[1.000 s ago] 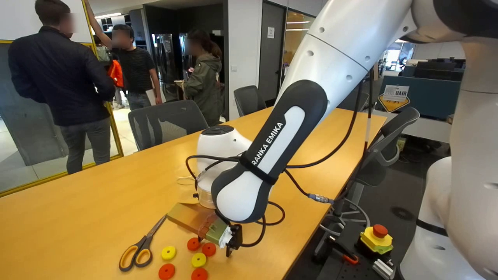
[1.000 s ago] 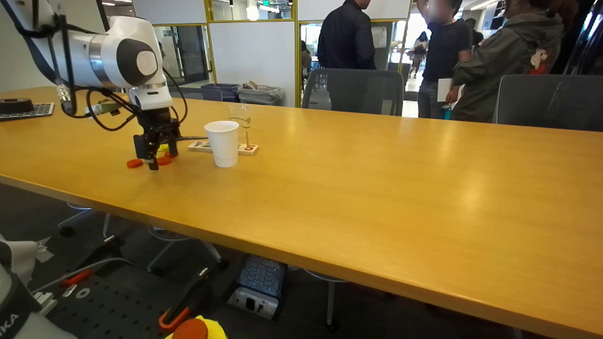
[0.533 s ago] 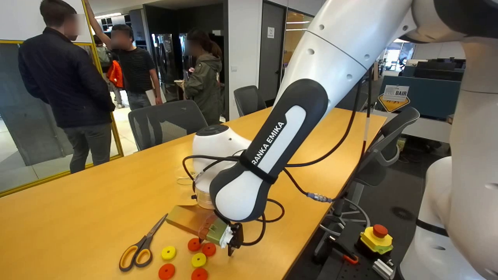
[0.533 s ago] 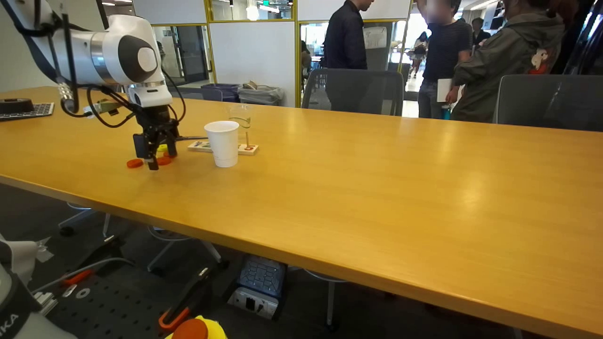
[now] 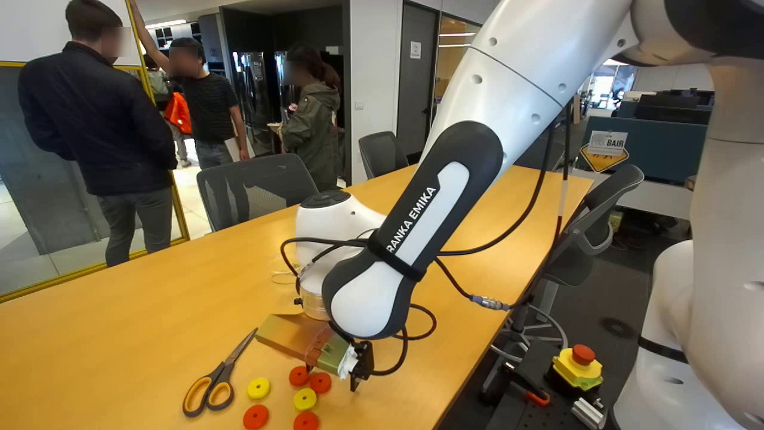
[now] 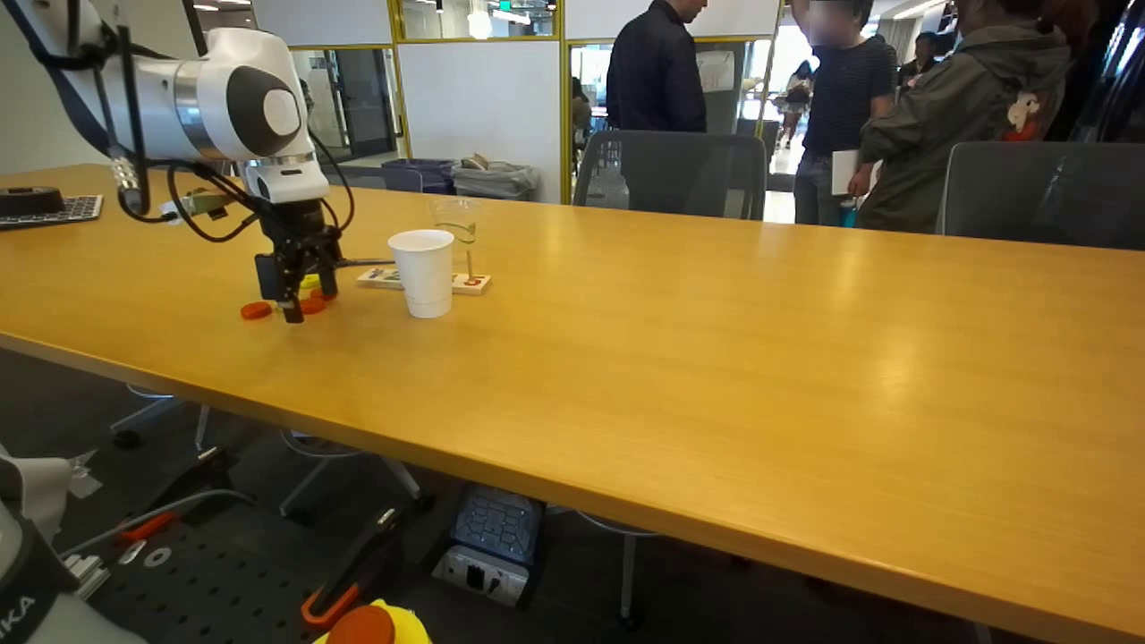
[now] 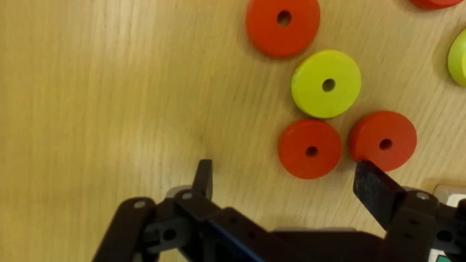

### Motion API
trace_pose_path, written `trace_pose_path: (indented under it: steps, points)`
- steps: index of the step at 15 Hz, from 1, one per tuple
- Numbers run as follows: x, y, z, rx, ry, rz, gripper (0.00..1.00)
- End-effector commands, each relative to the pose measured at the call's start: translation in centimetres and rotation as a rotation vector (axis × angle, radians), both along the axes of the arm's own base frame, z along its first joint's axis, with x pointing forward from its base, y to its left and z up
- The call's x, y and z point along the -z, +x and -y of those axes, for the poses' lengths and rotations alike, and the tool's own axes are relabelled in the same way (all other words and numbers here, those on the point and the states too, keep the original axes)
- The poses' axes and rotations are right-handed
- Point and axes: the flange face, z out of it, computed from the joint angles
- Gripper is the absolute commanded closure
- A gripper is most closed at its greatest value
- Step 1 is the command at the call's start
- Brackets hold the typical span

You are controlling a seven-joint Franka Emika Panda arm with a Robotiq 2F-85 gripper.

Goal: Pick up the orange and yellow objects from the table and put them in the two cups

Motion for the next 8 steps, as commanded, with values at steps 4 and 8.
trace_pose_path:
  steps: [4,8]
  points:
    - [-0.77,0.43,0.52,0.012,-0.031,0.029,0.0]
    - [-0.25,0.42,0.5,0.002,-0.045,0.013,0.0]
